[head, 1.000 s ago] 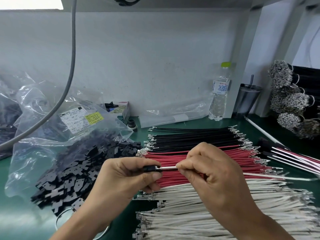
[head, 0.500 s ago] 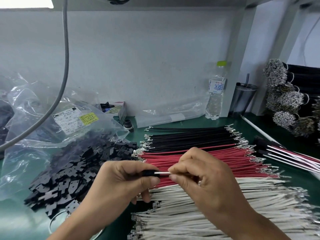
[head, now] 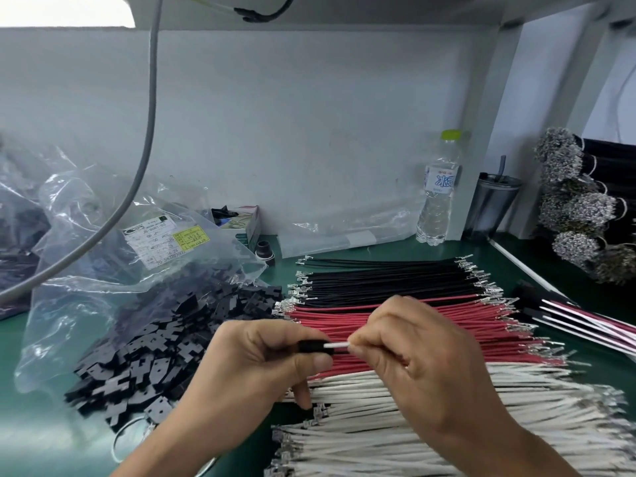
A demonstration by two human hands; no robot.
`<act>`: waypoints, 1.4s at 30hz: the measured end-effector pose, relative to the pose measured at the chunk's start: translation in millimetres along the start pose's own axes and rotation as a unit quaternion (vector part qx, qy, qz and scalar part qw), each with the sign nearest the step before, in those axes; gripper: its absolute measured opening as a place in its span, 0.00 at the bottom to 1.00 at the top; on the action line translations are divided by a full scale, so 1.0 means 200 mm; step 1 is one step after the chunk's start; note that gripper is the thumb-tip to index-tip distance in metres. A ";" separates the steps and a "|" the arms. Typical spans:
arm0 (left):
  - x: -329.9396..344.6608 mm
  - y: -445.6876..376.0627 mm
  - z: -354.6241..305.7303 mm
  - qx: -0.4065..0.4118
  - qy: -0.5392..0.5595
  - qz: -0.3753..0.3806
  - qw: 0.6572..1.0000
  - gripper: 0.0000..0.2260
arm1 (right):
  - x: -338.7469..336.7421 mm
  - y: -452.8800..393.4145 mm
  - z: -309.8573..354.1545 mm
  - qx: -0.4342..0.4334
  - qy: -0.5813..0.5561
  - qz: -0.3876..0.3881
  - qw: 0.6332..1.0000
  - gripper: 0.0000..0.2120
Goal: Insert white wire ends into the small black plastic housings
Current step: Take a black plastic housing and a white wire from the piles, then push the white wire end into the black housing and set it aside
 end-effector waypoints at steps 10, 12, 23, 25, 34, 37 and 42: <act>-0.19 -0.03 0.07 0.058 -0.230 -0.093 0.967 0.16 | -0.13 -0.06 -0.04 0.004 0.131 -0.007 0.991 0.10; -0.20 -0.04 0.10 0.087 -0.428 -0.065 0.897 0.19 | -0.25 -0.10 -0.06 -0.004 0.168 -0.058 0.984 0.10; -0.22 -0.13 0.15 0.052 -0.606 -0.027 0.793 0.14 | -0.79 0.38 -1.25 0.342 0.297 0.102 0.886 0.07; -0.22 -0.13 0.13 0.069 -0.603 -0.054 0.793 0.10 | -0.81 0.54 -1.39 0.347 0.294 0.116 0.883 0.19; -0.20 -0.11 0.10 0.114 -0.484 -0.170 0.851 0.14 | -0.69 0.30 -1.08 0.260 0.281 0.058 0.922 0.09; -0.19 -0.11 0.11 0.117 -0.464 -0.167 0.862 0.18 | -0.43 -0.03 -0.71 0.218 0.196 0.074 0.953 0.07; -0.21 -0.07 0.09 0.130 -0.441 -0.178 0.870 0.15 | 0.13 -0.37 -0.44 0.198 0.055 0.228 0.952 0.09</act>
Point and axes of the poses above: each hand's wrist, its own y-axis away from the middle knuckle, its own x-axis out of the palm, z = x × y, the point moved 3 cm from there along -y, towards the middle knuckle, and after that the axes turned 6 degrees about x, right-handed, at the moved point
